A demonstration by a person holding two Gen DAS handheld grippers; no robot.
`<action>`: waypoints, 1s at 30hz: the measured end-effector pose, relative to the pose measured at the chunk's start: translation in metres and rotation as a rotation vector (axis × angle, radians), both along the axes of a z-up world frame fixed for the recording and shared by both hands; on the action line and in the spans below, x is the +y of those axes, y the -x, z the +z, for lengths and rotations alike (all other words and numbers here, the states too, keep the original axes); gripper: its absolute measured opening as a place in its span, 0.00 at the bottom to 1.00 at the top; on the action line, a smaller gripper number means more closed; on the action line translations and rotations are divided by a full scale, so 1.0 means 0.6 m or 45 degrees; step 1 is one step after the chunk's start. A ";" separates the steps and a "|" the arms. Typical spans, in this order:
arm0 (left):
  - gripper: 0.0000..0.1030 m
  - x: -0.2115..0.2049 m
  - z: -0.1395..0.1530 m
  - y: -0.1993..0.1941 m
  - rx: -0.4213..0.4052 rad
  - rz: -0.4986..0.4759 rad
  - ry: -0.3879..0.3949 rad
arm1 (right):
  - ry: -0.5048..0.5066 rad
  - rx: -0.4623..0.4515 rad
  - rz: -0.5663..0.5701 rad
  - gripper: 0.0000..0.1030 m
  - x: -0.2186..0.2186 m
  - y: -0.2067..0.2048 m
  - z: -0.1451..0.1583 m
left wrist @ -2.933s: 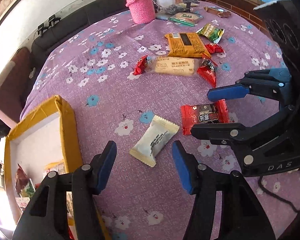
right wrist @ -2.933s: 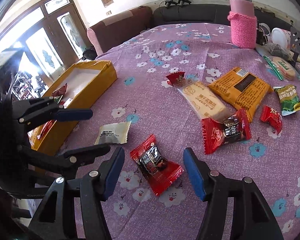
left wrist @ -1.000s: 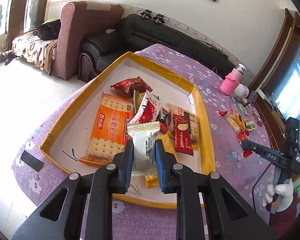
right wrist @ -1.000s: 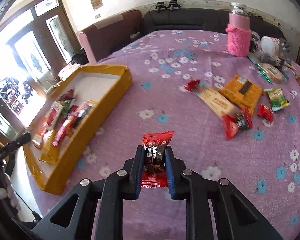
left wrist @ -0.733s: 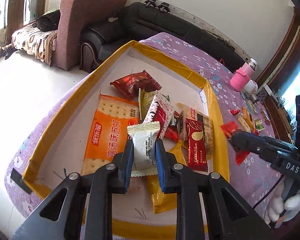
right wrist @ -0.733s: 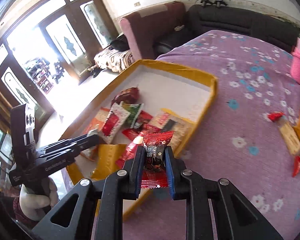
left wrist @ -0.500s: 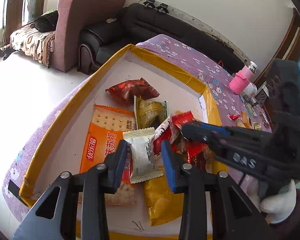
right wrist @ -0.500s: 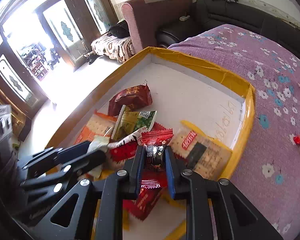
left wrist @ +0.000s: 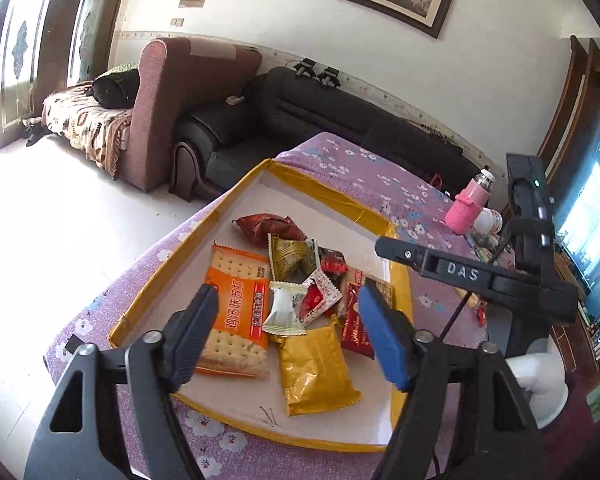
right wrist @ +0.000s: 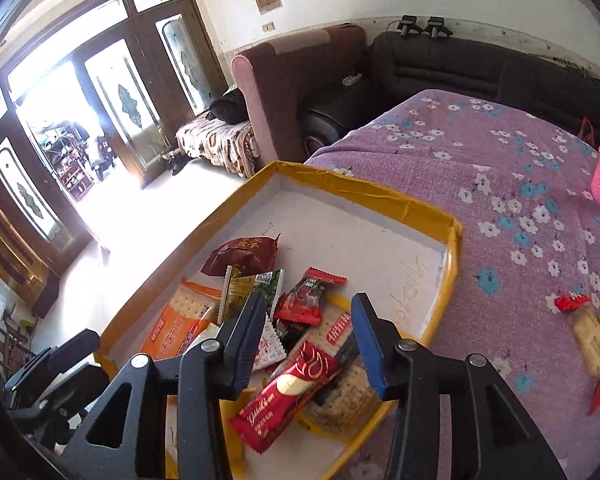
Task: Organize snacks
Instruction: 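Move both grippers back over the remaining snacks on the table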
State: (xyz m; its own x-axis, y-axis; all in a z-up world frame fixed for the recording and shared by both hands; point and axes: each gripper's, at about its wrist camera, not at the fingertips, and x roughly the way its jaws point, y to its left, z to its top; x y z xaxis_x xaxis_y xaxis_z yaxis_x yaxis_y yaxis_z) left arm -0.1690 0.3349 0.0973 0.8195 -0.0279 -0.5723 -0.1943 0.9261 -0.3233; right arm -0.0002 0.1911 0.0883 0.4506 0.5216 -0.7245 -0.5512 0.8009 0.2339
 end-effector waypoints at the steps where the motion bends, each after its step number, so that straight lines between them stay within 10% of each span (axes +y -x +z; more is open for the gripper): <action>1: 0.82 -0.008 0.005 0.002 -0.021 -0.005 -0.001 | -0.013 -0.001 -0.007 0.47 -0.018 0.008 0.003; 18: 0.82 -0.181 -0.004 -0.034 0.062 -0.225 0.116 | -0.083 0.041 -0.628 0.52 -0.509 -0.003 -0.023; 30: 0.82 -0.252 -0.002 -0.055 0.110 -0.338 -0.023 | -0.047 0.202 -0.632 0.58 -0.471 -0.078 -0.117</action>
